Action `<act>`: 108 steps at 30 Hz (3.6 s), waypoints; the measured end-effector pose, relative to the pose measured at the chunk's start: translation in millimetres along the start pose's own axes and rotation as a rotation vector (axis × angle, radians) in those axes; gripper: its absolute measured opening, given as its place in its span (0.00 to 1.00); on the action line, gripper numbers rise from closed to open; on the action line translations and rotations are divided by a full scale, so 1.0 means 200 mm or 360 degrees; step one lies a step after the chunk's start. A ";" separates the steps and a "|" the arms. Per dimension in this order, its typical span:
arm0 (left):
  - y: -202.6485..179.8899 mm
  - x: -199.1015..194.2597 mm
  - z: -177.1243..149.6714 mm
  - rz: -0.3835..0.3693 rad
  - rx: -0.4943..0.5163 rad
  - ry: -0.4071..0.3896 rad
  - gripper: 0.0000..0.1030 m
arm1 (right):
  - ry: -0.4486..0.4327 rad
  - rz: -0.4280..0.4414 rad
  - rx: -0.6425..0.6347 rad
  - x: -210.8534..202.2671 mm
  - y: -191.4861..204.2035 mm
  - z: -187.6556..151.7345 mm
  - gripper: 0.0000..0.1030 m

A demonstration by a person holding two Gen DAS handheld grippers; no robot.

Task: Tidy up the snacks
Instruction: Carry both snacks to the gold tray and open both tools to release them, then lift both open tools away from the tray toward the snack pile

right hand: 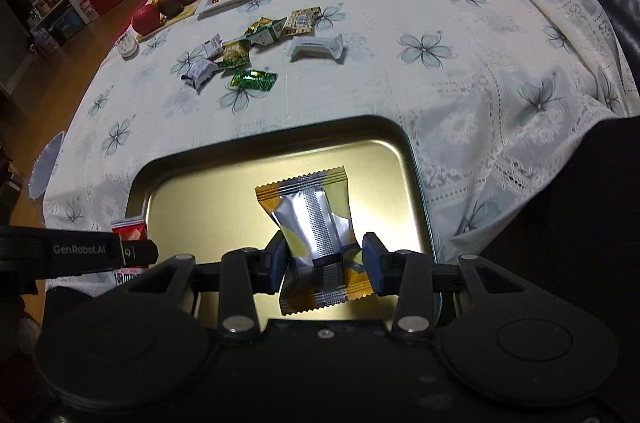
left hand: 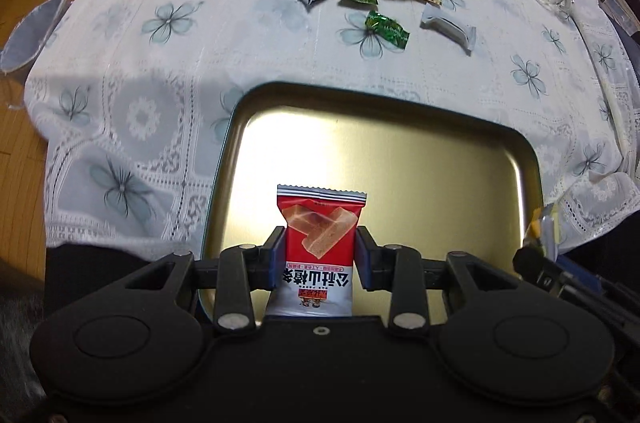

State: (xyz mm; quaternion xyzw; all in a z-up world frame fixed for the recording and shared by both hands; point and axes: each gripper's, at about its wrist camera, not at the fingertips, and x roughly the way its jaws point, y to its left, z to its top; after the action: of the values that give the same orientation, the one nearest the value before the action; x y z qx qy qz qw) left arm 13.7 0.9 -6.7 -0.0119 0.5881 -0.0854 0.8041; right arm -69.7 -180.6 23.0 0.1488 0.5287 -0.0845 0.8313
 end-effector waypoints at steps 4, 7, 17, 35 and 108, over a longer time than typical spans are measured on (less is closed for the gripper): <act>-0.02 -0.03 -0.07 0.0061 0.0026 -0.0045 0.42 | 0.0026 -0.0017 -0.0019 -0.03 0.02 -0.10 0.41; -0.04 -0.06 -0.11 0.0095 0.0059 -0.0088 0.42 | 0.0026 -0.0033 -0.0041 -0.05 0.03 -0.15 0.41; -0.09 -0.08 -0.15 0.0139 0.0114 -0.0148 0.45 | -0.0048 -0.0057 -0.0033 -0.12 0.02 -0.18 0.41; -0.06 -0.08 -0.17 0.0161 0.0084 -0.0125 0.46 | -0.0041 0.0009 -0.0039 -0.12 0.03 -0.18 0.45; 0.04 0.20 0.45 0.0136 0.0137 0.0259 0.46 | 0.0581 0.0171 -0.0157 0.47 0.10 0.31 0.58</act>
State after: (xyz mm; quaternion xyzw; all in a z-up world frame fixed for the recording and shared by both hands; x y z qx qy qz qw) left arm 112.3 -4.3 -18.7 0.0548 0.6473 -0.0767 0.7563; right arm 30.0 -180.4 -34.6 0.1488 0.6654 0.0142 0.7313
